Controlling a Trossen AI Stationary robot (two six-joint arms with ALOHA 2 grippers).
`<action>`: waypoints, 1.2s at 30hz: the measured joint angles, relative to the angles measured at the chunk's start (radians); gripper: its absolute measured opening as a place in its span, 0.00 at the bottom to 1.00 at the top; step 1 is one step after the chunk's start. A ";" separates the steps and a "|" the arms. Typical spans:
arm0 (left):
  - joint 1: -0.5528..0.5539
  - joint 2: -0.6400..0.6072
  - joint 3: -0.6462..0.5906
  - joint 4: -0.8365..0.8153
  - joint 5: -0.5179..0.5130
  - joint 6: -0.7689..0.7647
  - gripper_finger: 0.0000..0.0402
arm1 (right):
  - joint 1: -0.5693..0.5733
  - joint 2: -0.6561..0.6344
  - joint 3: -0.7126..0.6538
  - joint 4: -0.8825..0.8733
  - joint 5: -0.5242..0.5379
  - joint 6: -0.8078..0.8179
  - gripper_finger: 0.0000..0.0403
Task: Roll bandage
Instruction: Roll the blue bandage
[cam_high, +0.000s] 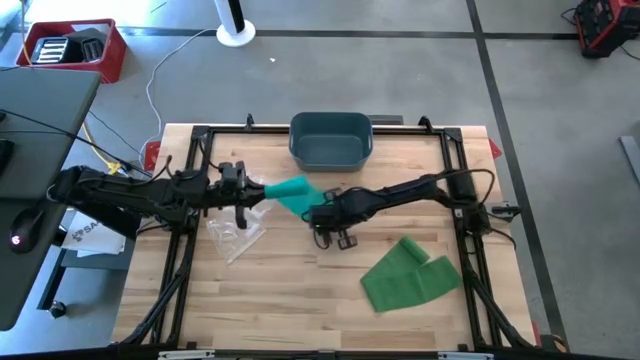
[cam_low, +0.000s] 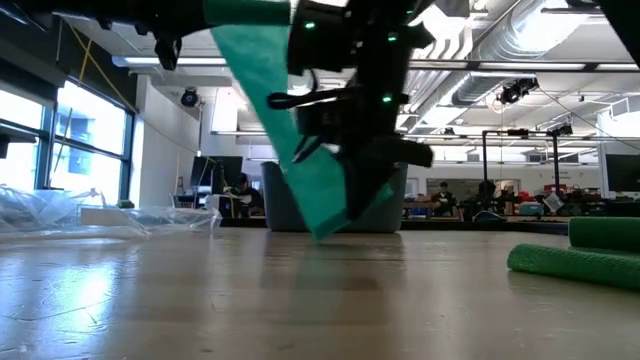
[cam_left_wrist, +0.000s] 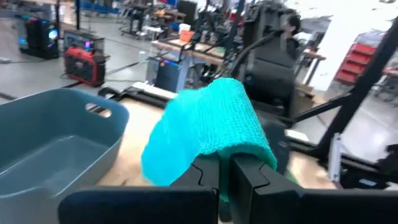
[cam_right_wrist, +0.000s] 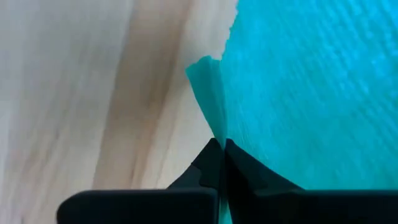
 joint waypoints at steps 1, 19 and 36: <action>-0.007 0.000 0.001 0.008 -0.005 0.000 0.00 | 0.000 -0.030 -0.042 0.011 0.008 0.020 0.00; -0.061 0.093 0.001 0.188 -0.012 -0.018 0.00 | 0.054 -0.259 -0.270 0.426 0.322 0.025 0.00; -0.047 0.090 0.001 0.314 -0.283 0.338 0.00 | 0.190 -0.259 -0.347 0.455 0.112 0.198 0.00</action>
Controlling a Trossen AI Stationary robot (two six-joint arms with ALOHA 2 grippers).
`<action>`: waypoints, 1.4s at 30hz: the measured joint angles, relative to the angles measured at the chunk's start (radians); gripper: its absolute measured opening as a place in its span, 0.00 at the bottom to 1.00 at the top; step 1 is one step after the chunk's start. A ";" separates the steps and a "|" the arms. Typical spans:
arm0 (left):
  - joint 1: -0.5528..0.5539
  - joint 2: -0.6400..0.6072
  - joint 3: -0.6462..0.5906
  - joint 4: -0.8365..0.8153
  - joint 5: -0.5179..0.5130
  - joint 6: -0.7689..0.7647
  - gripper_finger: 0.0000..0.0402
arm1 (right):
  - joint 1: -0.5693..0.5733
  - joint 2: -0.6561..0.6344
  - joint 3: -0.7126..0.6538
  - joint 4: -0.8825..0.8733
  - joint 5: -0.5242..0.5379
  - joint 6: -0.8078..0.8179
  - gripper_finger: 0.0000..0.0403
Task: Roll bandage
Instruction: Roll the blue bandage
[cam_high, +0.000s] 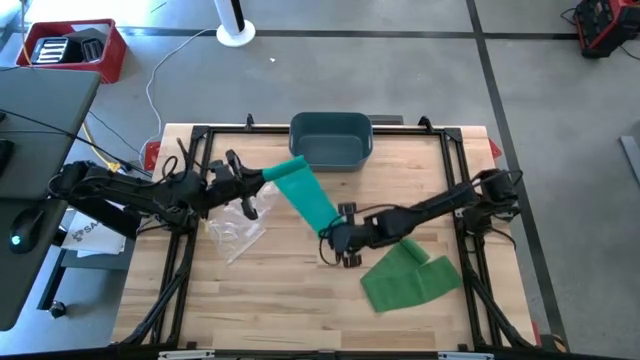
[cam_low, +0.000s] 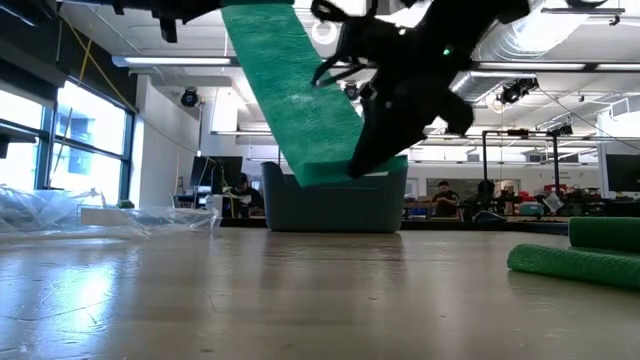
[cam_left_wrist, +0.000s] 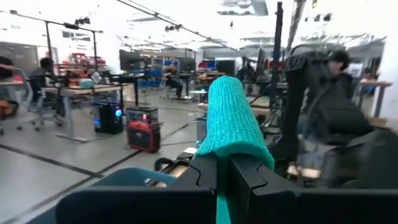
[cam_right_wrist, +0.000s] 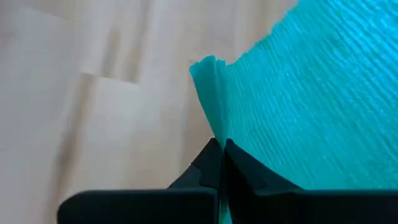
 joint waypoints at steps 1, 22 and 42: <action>0.005 0.000 0.000 -0.011 0.000 0.011 0.00 | 0.015 0.000 0.000 0.006 -0.013 0.008 0.00; 0.109 0.011 0.000 -0.448 -0.049 0.117 0.00 | 0.310 -0.299 0.033 -0.003 0.267 0.065 0.00; 0.099 0.343 -0.001 -0.140 -0.038 0.027 0.00 | 0.300 -0.433 0.179 -0.038 0.204 -0.208 0.00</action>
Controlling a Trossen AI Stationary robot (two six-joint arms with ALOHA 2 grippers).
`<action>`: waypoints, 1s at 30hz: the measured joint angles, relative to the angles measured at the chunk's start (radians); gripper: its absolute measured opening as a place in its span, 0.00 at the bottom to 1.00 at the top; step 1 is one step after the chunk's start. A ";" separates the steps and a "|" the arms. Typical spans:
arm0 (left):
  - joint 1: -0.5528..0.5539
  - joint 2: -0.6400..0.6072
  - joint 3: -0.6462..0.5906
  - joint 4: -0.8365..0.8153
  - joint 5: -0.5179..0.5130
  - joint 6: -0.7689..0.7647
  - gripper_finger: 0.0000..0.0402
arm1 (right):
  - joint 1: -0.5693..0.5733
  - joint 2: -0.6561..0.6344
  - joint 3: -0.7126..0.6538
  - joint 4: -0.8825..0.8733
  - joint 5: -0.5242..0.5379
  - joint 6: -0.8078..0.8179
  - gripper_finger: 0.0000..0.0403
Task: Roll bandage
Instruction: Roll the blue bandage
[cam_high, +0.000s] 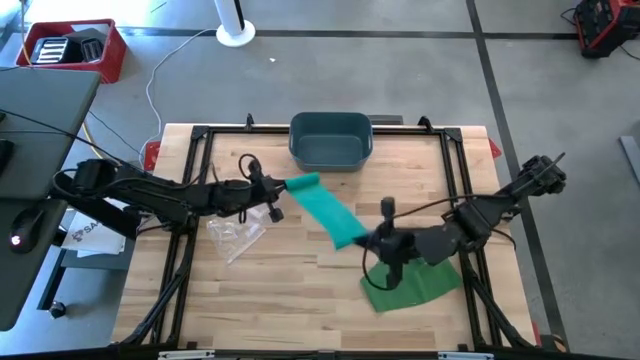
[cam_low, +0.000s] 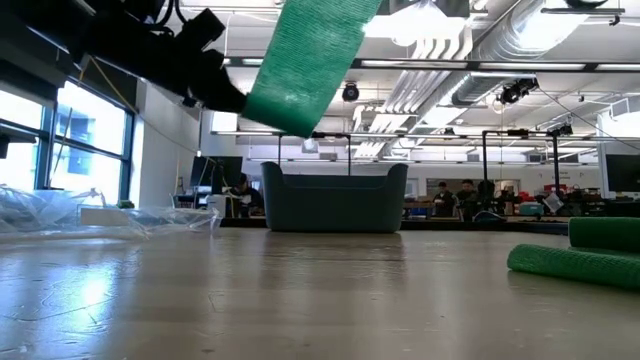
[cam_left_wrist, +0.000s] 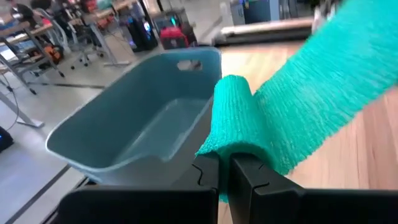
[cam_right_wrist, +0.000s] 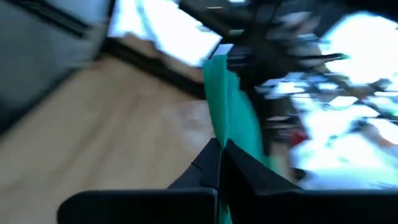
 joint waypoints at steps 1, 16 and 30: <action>0.000 0.002 0.000 0.034 0.004 0.001 0.00 | -0.003 0.001 -0.003 -0.014 -0.055 0.027 0.00; 0.011 -0.051 0.000 0.243 0.045 -0.094 0.00 | 0.032 0.018 -0.194 0.148 -0.407 0.359 0.00; 0.009 -0.035 0.000 0.102 0.030 -0.130 0.00 | 0.107 0.035 0.004 0.168 -0.178 0.094 0.00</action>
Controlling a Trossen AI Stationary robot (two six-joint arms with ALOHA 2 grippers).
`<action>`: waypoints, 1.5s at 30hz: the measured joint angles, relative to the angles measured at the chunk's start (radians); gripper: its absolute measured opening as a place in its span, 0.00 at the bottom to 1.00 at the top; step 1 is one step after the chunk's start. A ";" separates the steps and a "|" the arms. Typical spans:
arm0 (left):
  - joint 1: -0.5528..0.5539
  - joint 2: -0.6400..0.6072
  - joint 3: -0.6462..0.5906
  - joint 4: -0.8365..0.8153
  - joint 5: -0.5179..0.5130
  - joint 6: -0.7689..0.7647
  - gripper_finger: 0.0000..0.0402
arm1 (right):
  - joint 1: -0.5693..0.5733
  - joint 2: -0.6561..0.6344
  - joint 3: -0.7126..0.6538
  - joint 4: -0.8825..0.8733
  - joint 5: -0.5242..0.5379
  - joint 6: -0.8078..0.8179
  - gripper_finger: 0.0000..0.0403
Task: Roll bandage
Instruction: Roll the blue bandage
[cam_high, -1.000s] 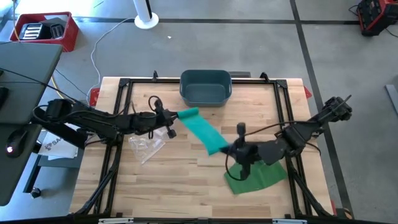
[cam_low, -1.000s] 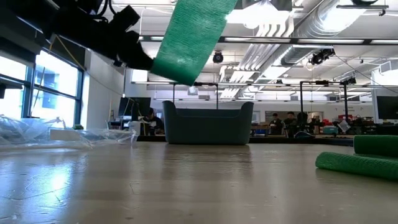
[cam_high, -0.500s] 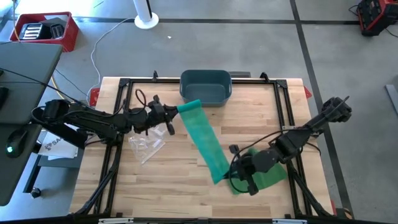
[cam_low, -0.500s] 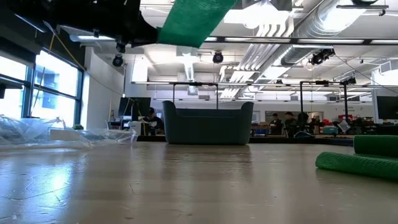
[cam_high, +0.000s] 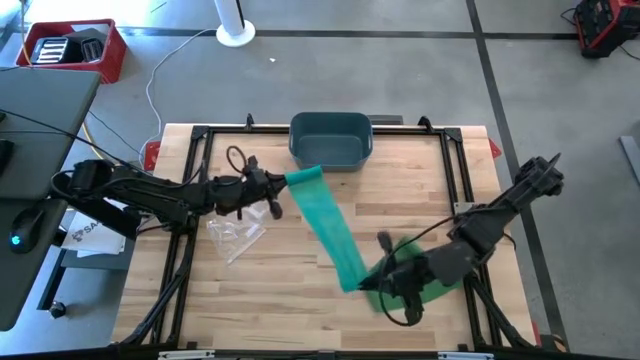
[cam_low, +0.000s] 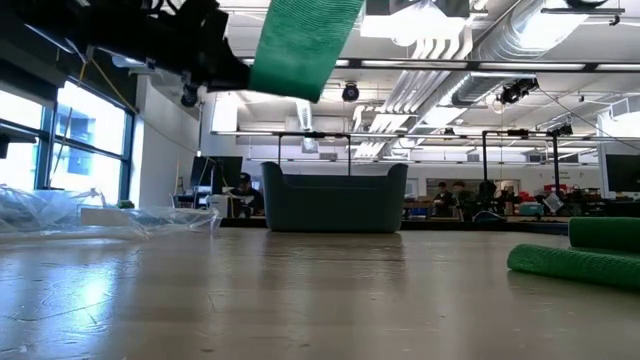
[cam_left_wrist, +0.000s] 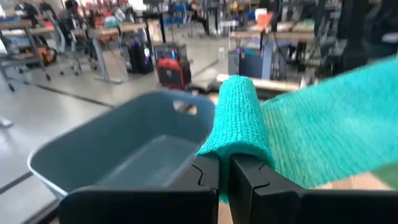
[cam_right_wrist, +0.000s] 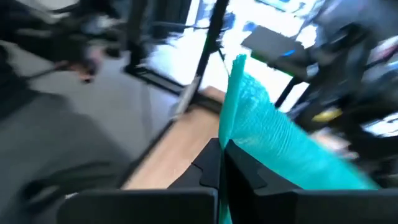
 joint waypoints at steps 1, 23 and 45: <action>-0.003 0.009 0.000 -0.011 0.006 -0.006 0.00 | 0.000 0.000 0.023 -0.010 0.037 -0.031 0.00; -0.166 0.372 0.048 0.199 0.412 -0.155 0.00 | -0.468 0.000 0.350 -0.517 0.201 -0.082 0.00; -0.392 0.369 0.196 0.129 0.525 -0.119 0.00 | -0.834 -0.001 -0.462 -0.041 -0.317 0.153 0.00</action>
